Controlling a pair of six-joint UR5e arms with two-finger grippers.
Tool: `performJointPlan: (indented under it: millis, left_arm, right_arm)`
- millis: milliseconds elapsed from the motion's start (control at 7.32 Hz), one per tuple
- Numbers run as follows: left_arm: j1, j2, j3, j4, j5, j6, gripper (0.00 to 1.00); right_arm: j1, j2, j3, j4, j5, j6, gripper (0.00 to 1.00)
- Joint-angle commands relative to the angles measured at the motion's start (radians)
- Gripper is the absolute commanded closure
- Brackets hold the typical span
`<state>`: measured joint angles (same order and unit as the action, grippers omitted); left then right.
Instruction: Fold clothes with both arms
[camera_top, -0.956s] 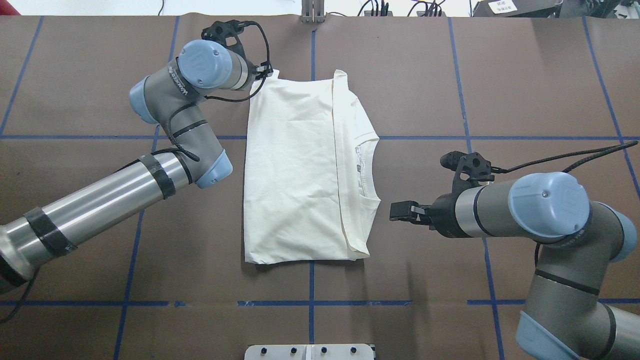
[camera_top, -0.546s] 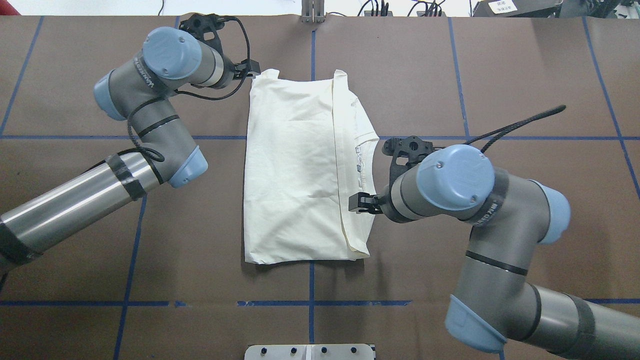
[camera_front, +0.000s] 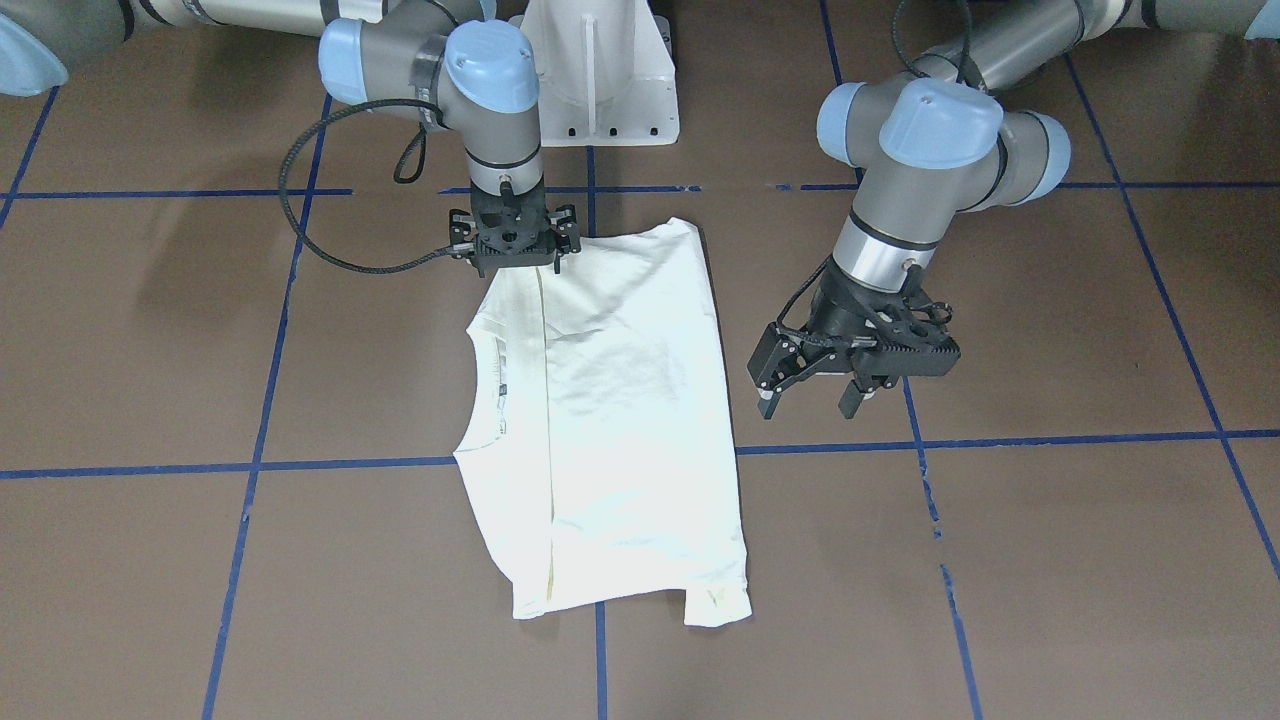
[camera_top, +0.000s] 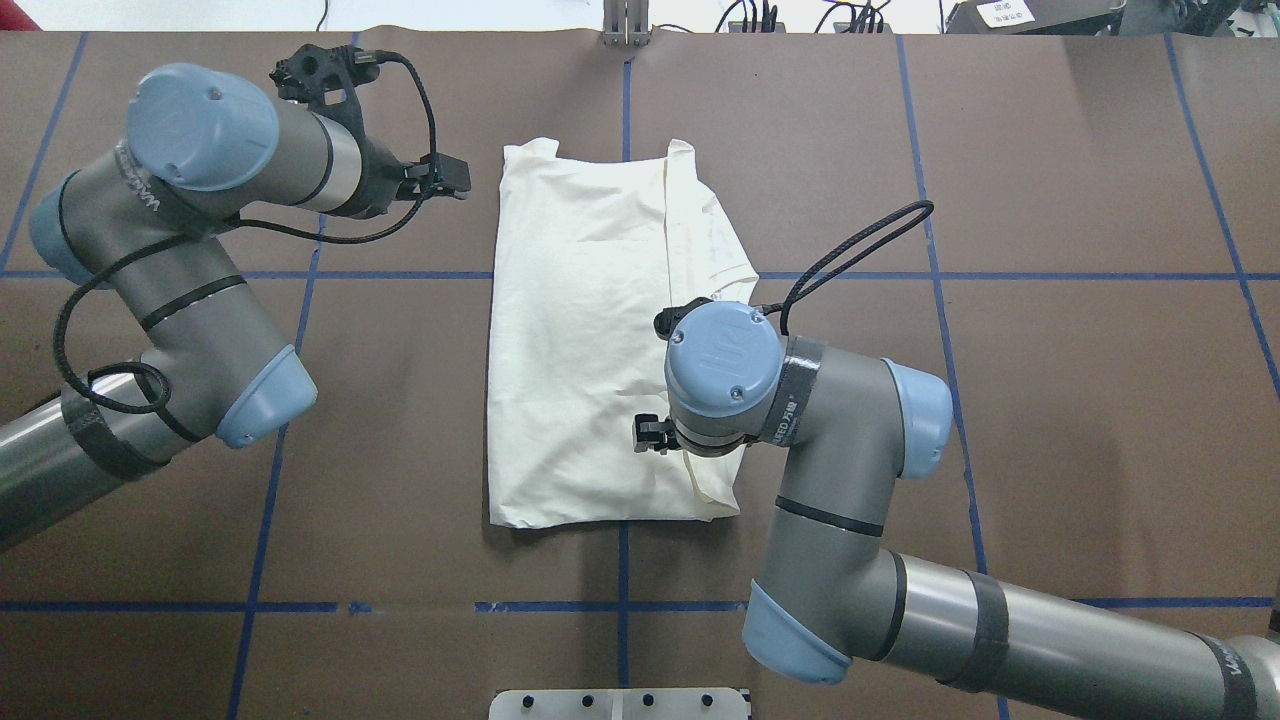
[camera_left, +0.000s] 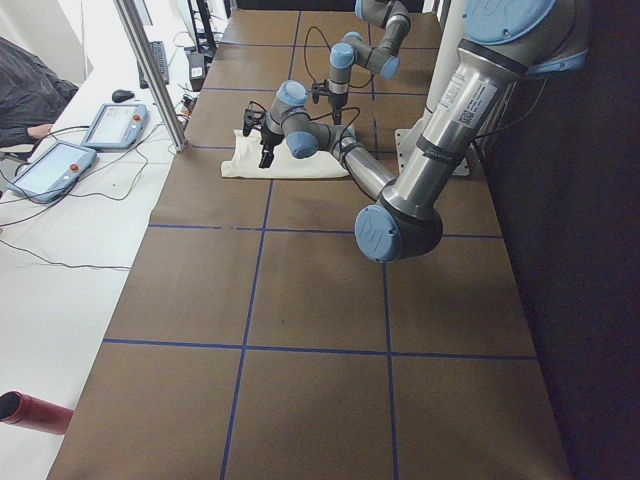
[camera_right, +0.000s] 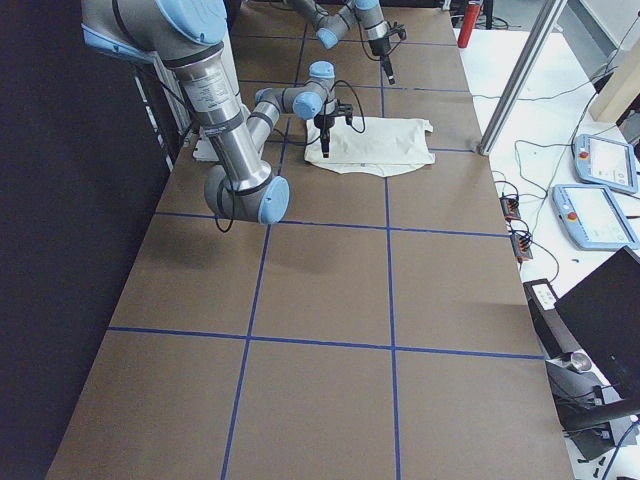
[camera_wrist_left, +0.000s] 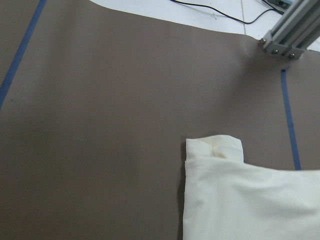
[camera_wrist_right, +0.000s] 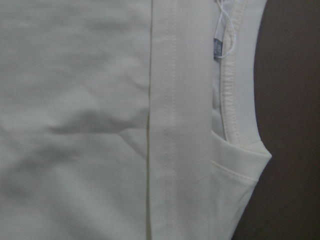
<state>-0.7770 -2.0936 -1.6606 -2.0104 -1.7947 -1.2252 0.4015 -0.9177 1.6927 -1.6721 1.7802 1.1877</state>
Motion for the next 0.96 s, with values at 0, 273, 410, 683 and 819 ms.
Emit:
performJointPlan:
  millis: [0, 273, 410, 683, 819]
  left_arm:
    - [0.007, 0.014, -0.013, 0.004, -0.002, -0.008, 0.0]
    - [0.007, 0.014, -0.007, -0.001, -0.002, -0.008, 0.0]
    - [0.008, 0.014, -0.007, -0.007, -0.002, -0.011, 0.0]
    - [0.01, 0.014, -0.007, -0.008, -0.002, -0.013, 0.0]
    - [0.01, 0.012, -0.007, -0.008, -0.002, -0.02, 0.0]
  right_arm:
    - [-0.023, 0.017, -0.048, -0.05, 0.01, -0.035, 0.0]
    - [-0.023, 0.023, -0.039, -0.124, 0.047, -0.08, 0.0]
    - [-0.021, 0.017, -0.041, -0.124, 0.05, -0.08, 0.0]
    - [-0.02, 0.01, -0.044, -0.135, 0.05, -0.094, 0.0]
    - [-0.007, 0.008, -0.039, -0.155, 0.051, -0.108, 0.0]
